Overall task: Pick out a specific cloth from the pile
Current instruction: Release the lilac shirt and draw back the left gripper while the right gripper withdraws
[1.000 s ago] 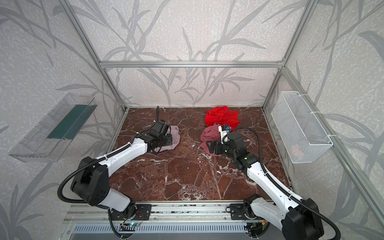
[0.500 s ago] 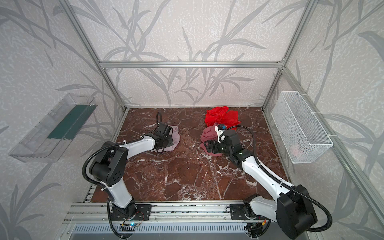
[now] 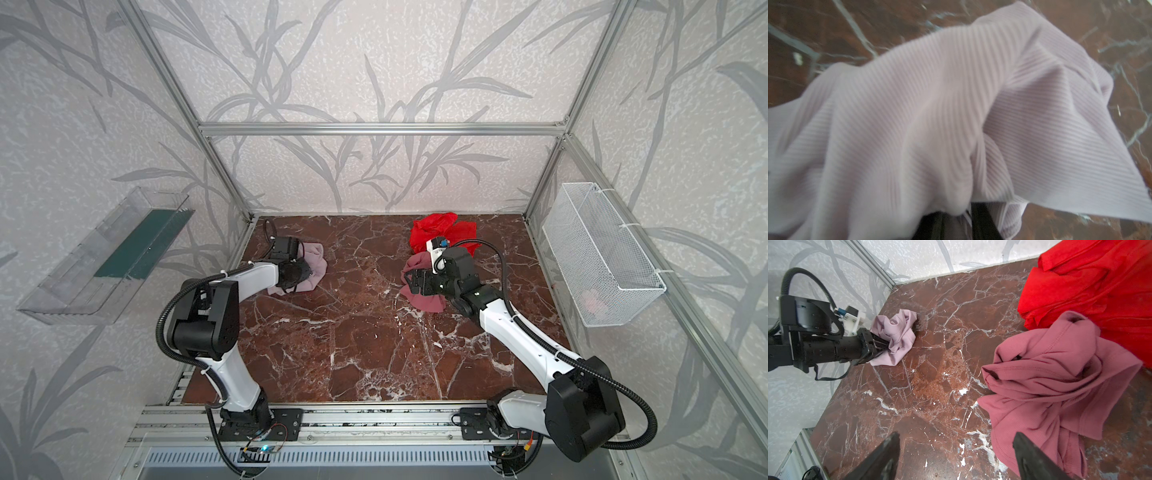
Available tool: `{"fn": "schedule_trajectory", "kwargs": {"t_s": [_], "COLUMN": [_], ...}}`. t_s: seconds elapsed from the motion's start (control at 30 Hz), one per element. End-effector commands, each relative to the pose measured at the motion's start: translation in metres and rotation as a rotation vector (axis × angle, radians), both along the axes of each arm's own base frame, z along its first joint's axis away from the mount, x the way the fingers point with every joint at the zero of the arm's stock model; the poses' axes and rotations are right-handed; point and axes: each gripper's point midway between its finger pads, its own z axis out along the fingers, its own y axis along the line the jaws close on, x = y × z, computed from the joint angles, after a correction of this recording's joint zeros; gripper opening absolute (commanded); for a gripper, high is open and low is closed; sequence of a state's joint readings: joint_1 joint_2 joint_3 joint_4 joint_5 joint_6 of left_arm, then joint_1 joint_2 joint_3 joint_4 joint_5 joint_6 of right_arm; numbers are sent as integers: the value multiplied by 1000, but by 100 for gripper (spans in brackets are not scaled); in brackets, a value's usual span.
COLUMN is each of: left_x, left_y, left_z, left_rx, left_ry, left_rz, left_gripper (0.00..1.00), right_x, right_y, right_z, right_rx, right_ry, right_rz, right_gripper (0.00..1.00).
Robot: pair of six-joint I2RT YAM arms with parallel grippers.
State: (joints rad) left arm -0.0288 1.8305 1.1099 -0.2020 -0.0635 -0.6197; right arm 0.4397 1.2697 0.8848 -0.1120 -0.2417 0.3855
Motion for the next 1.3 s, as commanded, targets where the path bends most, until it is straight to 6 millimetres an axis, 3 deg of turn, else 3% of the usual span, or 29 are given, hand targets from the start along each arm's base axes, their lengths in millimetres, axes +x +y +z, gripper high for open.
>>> {"fn": "schedule_trajectory", "kwargs": {"t_s": [0.0, 0.1, 0.23, 0.37, 0.5, 0.53, 0.57, 0.73, 0.83, 1.07, 1.27], "left_x": [4, 8, 6, -2, -14, -17, -21, -41, -59, -96, -97], "left_y": [17, 15, -4, -30, -57, -61, -64, -55, -36, -3, 21], "left_z": [10, 25, 49, 88, 123, 129, 136, 154, 158, 137, 111], "left_rx": [17, 19, -30, 20, 121, 139, 155, 210, 278, 460, 551], "left_ry": [-7, -29, -83, -173, -239, -253, -270, -356, -389, -428, -435], "left_rz": [1, -28, -94, -196, -320, -337, -353, -319, -253, -200, -152], "left_gripper": [23, 23, 25, 30, 42, 48, 62, 67, 68, 72, 78], "right_x": [4, 3, 2, -3, -3, -3, -3, -8, -13, -14, 1], "right_y": [-4, -12, -26, -45, -75, -83, -93, -139, -164, -201, -203], "right_z": [17, 16, 19, 27, 40, 43, 45, 56, 52, 3, -28], "right_rx": [-30, -69, -128, -128, -151, -165, -175, -202, -242, -353, -405], "right_ry": [-43, -60, -90, -124, -175, -187, -199, -310, -367, -443, -465], "right_rz": [-10, -29, -61, -105, -178, -198, -227, -367, -474, -647, -652], "right_gripper": [85, 85, 86, 87, 87, 87, 87, 88, 89, 94, 96]}}
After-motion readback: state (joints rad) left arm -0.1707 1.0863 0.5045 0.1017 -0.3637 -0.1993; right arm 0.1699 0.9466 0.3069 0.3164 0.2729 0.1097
